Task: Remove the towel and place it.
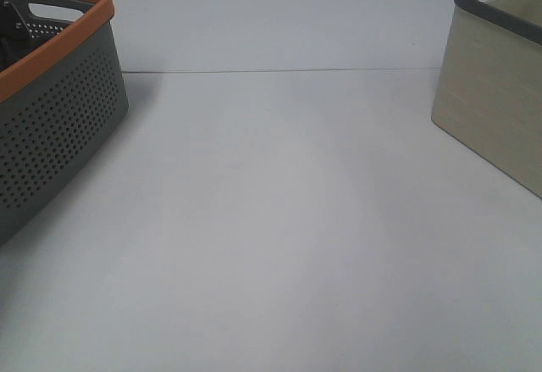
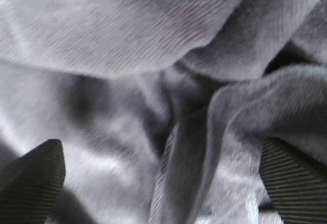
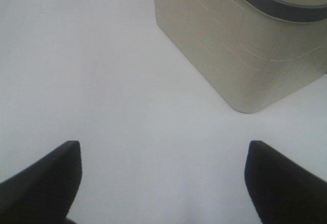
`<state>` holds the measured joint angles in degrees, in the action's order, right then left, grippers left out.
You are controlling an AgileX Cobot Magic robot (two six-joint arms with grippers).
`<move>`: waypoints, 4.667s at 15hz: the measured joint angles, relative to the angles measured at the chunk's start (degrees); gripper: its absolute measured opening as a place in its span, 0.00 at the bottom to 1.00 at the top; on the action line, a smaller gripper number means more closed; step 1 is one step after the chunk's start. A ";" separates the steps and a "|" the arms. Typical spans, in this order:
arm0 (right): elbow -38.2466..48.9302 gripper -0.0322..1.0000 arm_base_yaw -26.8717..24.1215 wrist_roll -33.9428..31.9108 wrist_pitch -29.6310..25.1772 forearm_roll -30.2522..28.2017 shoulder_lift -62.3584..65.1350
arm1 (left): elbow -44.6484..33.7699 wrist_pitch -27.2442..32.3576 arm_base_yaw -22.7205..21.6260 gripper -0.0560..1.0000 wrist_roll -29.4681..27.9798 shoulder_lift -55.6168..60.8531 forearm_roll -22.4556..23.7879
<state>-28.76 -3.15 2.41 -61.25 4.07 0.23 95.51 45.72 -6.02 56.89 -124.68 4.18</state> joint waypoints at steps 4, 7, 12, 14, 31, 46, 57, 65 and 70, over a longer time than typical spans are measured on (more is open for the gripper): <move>0.00 0.78 0.00 0.00 0.00 0.06 0.00 | 0.00 -0.63 0.57 0.66 0.00 -0.80 -0.29; 0.00 0.78 0.00 0.00 0.00 0.06 0.00 | 0.00 -0.63 0.57 0.51 0.00 -0.80 -0.29; 0.00 0.78 0.00 0.00 0.00 0.06 0.00 | 0.00 -0.92 0.57 0.45 -0.11 -0.80 -2.75; 0.00 0.78 0.00 0.00 0.00 0.06 0.00 | 0.00 -0.92 0.57 0.34 -0.23 -0.80 -3.61; 0.00 0.78 0.00 0.00 0.00 0.06 0.00 | 0.00 14.55 1.32 0.05 -11.17 26.87 -8.65; 0.00 0.78 0.00 0.00 0.00 0.06 0.00 | 24.06 23.95 1.32 0.05 -5.61 39.25 -31.57; -0.63 0.78 0.00 4.76 2.86 11.06 -3.78 | 25.27 13.75 22.06 0.05 0.23 33.98 -31.57; -0.63 0.78 0.00 16.44 9.40 22.40 -13.75 | 25.27 4.93 35.87 0.05 -2.29 24.47 -22.12; -0.63 0.78 0.00 17.70 10.60 23.66 -13.75 | 25.27 4.58 37.87 0.05 -3.32 22.92 -22.12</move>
<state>-29.39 -3.15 20.11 -50.65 27.73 -13.52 120.78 50.31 31.86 53.57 -101.76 -17.93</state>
